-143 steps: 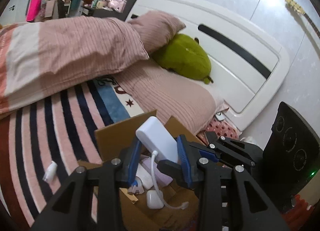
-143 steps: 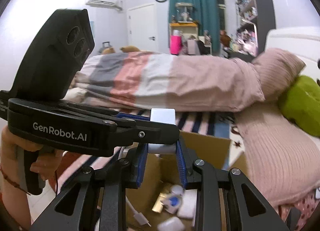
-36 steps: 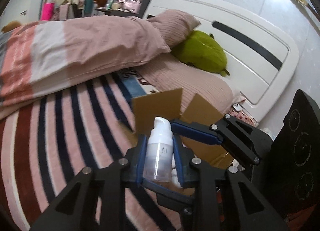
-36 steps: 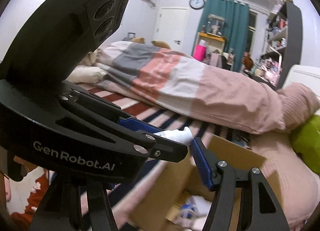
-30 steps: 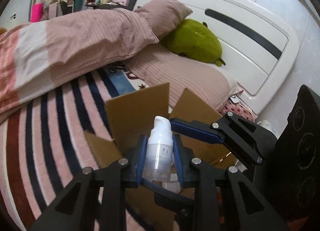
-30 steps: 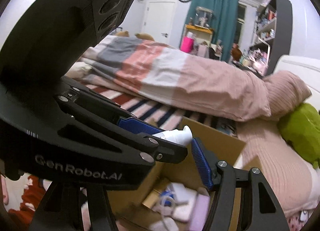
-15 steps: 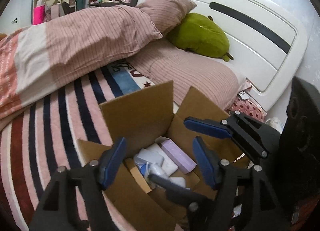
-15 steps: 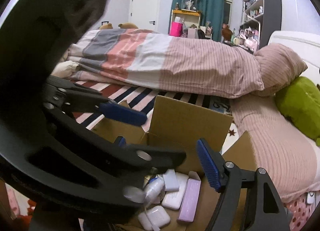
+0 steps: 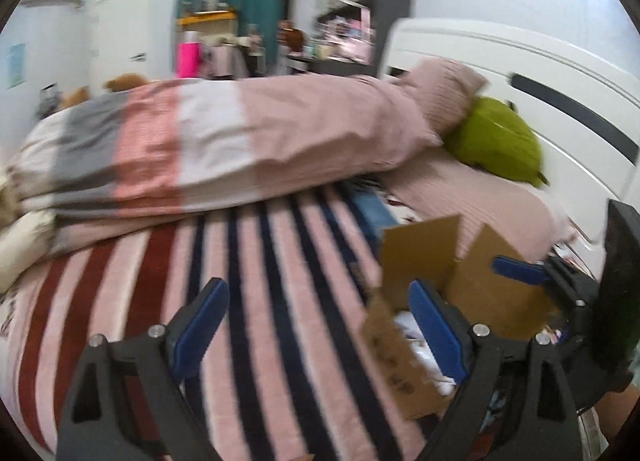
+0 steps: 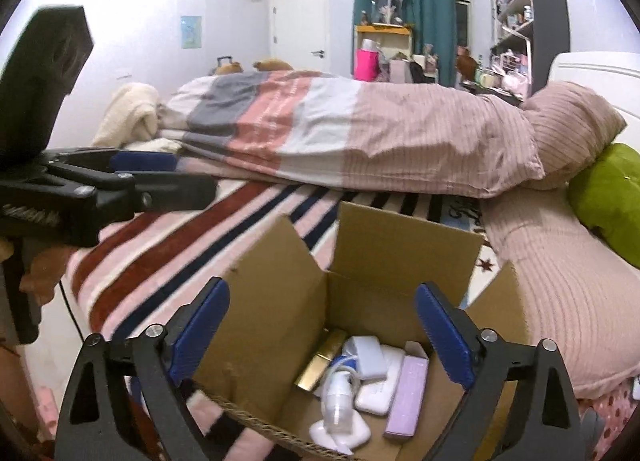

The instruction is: Organize rigid objects

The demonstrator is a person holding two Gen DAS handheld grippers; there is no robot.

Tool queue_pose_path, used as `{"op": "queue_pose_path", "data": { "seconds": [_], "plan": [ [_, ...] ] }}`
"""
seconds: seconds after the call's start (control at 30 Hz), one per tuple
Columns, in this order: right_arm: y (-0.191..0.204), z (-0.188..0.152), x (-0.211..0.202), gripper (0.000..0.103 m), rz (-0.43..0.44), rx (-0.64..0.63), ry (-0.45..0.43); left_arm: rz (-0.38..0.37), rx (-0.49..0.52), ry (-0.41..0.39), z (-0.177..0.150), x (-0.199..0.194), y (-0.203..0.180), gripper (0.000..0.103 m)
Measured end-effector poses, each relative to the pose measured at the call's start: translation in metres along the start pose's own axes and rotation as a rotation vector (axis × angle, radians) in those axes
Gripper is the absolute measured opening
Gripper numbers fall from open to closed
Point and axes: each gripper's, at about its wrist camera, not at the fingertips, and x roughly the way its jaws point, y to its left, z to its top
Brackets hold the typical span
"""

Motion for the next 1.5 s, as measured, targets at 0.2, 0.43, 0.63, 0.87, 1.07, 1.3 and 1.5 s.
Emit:
{"op": "queue_pose_path", "data": {
  "seconds": [0.2, 0.43, 0.63, 0.87, 1.07, 1.3, 1.5],
  "plan": [
    [0.006, 0.004, -0.010, 0.100, 0.055, 0.014, -0.070, 0.082, -0.083, -0.030, -0.015, -0.020, 0.040, 0.089],
    [0.008, 0.011, -0.010, 0.100, 0.117, 0.060, -0.056, 0.127, -0.122, -0.031, -0.024, -0.024, 0.060, 0.090],
    [0.013, 0.013, -0.007, 0.100, 0.107, 0.049, -0.044, 0.133, -0.115, -0.027, -0.026, -0.026, 0.059, 0.090],
    [0.014, 0.012, -0.006, 0.100, 0.107, 0.057, -0.040, 0.138, -0.118, -0.021, -0.028, -0.024, 0.059, 0.090],
    [0.011, 0.010, -0.005, 0.100, 0.104, 0.065, -0.037, 0.145, -0.120, -0.015, -0.030, -0.023, 0.059, 0.090],
    [0.009, 0.010, -0.004, 0.100, 0.103, 0.066, -0.037, 0.156, -0.115, -0.010, -0.030, -0.022, 0.059, 0.090],
    [0.009, 0.007, -0.004, 0.100, 0.098, 0.077, -0.034, 0.155, -0.114, -0.011, -0.030, -0.022, 0.059, 0.090]
  ]
}}
